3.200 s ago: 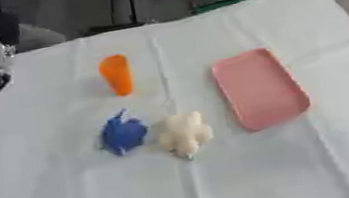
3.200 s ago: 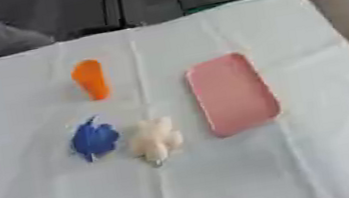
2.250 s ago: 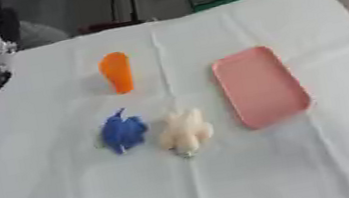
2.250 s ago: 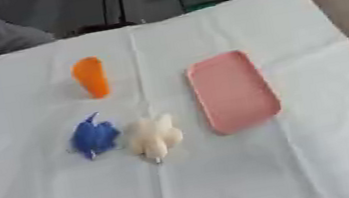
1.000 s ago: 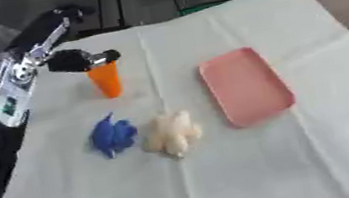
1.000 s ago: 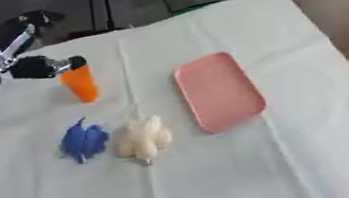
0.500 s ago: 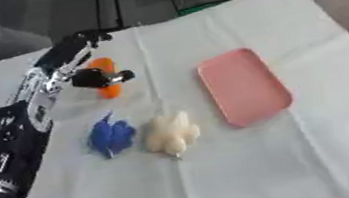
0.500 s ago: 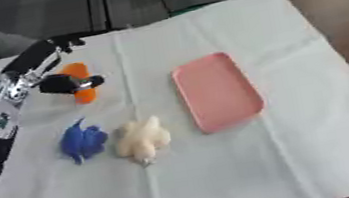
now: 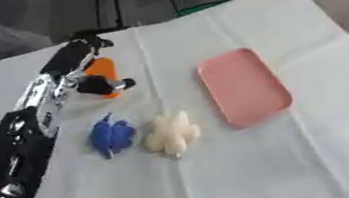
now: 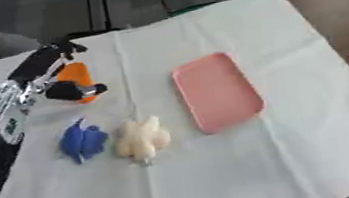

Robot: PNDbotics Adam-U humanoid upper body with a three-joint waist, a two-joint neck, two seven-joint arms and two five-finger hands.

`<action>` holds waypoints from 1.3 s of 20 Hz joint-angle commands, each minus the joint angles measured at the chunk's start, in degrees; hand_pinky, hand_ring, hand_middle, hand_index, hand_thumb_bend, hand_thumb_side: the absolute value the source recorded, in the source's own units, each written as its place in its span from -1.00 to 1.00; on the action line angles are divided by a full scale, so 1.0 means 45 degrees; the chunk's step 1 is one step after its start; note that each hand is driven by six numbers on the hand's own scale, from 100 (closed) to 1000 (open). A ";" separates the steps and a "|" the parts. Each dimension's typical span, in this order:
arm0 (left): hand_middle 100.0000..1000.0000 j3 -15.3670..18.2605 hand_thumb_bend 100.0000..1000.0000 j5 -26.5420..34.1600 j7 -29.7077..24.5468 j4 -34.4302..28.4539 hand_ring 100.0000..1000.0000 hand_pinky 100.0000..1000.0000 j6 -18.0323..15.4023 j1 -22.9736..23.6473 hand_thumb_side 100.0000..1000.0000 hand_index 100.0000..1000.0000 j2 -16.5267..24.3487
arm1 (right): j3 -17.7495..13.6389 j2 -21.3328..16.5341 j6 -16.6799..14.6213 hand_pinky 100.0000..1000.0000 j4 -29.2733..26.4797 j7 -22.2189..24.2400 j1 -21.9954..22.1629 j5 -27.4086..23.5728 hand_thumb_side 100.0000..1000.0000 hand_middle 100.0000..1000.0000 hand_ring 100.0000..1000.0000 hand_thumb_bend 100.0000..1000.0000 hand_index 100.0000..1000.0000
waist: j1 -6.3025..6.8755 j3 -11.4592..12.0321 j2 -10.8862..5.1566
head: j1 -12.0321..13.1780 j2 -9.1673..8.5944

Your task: Pick up objects on the table and place them in the box.

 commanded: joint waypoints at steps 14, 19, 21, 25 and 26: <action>0.22 0.0193 -0.57 0.0572 -0.0022 -0.0128 -0.06 -0.59 0.0582 -0.0041 -0.88 0.56 0.0127 | -0.0082 -0.0245 -0.0033 0.02 -0.0221 0.0017 -0.0061 -0.0097 0.36 0.63 -0.13 -1.00 0.43 | -0.0116 0.0019 -0.0182 | 0.0022 0.0030; 0.20 0.0197 -0.84 0.1820 -0.0139 -0.1218 -0.05 -0.60 0.0554 -0.0096 -0.96 0.58 0.0248 | -0.0082 -0.0257 -0.0034 0.02 -0.0219 0.0013 -0.0055 -0.0098 0.36 0.63 -0.13 -1.00 0.43 | -0.0112 0.0016 -0.0194 | 0.0003 0.0063; 0.20 0.0113 -0.85 0.2627 -0.0384 -0.1949 -0.04 -0.59 0.0591 -0.0196 -0.98 0.58 0.0308 | -0.0073 -0.0264 -0.0038 0.02 -0.0223 0.0019 -0.0054 -0.0105 0.36 0.63 -0.13 -1.00 0.43 | -0.0115 0.0010 -0.0203 | -0.0005 0.0081; 0.21 -0.0599 -0.73 0.3951 -0.1294 -0.3146 -0.01 -0.55 0.0360 -0.0663 -0.98 0.59 0.0394 | -0.0039 -0.0283 -0.0040 0.02 -0.0222 0.0051 -0.0058 -0.0123 0.36 0.63 -0.13 -1.00 0.43 | -0.0113 -0.0019 -0.0232 | 0.0016 0.0131; 0.22 -0.0887 -0.73 0.4118 -0.1605 -0.3352 0.00 -0.54 0.0177 -0.0863 -0.97 0.59 0.0347 | -0.0018 -0.0293 -0.0042 0.02 -0.0225 0.0066 -0.0067 -0.0135 0.36 0.63 -0.13 -1.00 0.43 | -0.0112 -0.0049 -0.0247 | 0.0034 0.0149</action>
